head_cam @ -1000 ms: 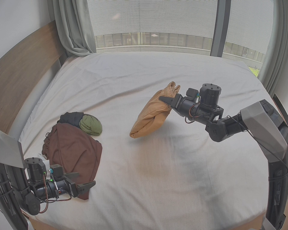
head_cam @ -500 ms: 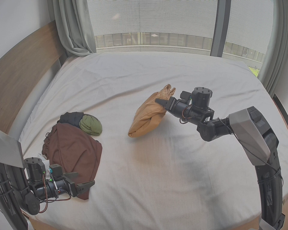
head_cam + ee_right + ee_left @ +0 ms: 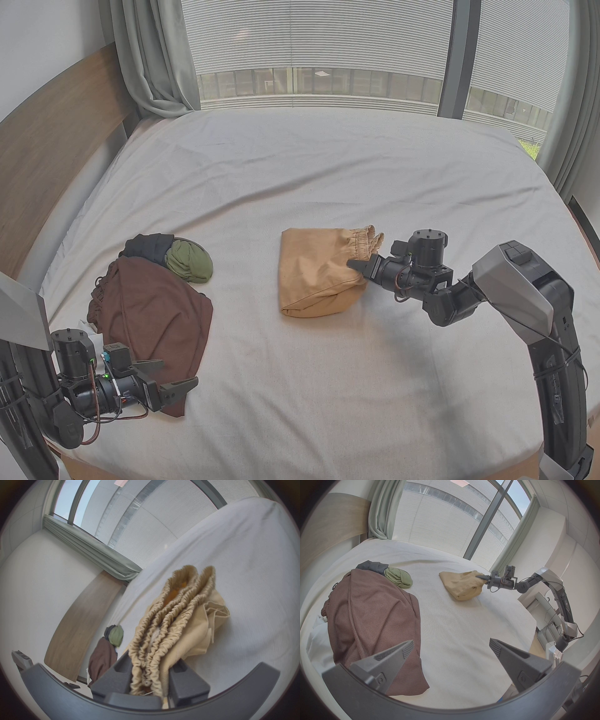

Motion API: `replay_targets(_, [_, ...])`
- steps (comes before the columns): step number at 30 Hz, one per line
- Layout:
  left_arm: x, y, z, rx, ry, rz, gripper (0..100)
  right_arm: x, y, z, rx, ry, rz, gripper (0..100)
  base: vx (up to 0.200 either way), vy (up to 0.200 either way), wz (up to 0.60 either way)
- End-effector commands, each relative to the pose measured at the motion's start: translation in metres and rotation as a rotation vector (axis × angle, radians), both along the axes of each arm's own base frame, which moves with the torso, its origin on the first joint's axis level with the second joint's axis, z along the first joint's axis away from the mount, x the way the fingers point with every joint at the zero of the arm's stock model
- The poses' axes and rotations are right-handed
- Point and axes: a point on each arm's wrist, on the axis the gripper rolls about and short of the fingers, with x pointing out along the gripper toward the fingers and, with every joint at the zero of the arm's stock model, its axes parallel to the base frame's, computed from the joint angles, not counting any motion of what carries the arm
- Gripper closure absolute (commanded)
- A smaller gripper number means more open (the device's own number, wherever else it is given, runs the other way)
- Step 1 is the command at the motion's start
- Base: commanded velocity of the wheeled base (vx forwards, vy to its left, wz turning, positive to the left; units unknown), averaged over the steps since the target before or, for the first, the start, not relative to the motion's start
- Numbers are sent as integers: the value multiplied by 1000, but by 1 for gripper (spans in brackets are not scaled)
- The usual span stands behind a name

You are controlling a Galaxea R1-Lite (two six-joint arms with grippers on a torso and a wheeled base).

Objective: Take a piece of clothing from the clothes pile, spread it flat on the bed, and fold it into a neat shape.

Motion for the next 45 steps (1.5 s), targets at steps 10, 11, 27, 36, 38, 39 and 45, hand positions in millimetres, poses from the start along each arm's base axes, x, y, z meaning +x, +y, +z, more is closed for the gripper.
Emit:
replay_targets(10, [-4, 0, -2, 0, 20, -2, 0, -15, -20, -26, -31, 35, -58, 100, 0, 0, 0])
replay_targets(11, [-4, 0, -1, 0, 17, -2, 0, -16, -20, -27, -32, 40, -60, 100, 0, 0, 0])
replay_targets(27, [-4, 1, 0, -3, 9, -3, 0, -27, -33, -17, -79, 32, -105, 0, 0, 0, 0])
replay_targets(36, [-4, 0, 1, -3, 5, -6, 0, -35, -60, 57, -52, -85, -160, 0, 0, 0, 0])
replay_targets(38, [-4, 0, 1, -3, 5, -6, 0, -36, -61, 69, -50, -99, -163, 0, 0, 0, 0])
replay_targets(39, [-4, 0, 1, -3, 5, -6, 0, -37, -61, 73, -49, -102, -163, 0, 0, 0, 0])
replay_targets(45, [-5, -1, 1, -3, 6, -10, 0, -33, -40, 85, -33, -140, -122, 0, 0, 0, 0])
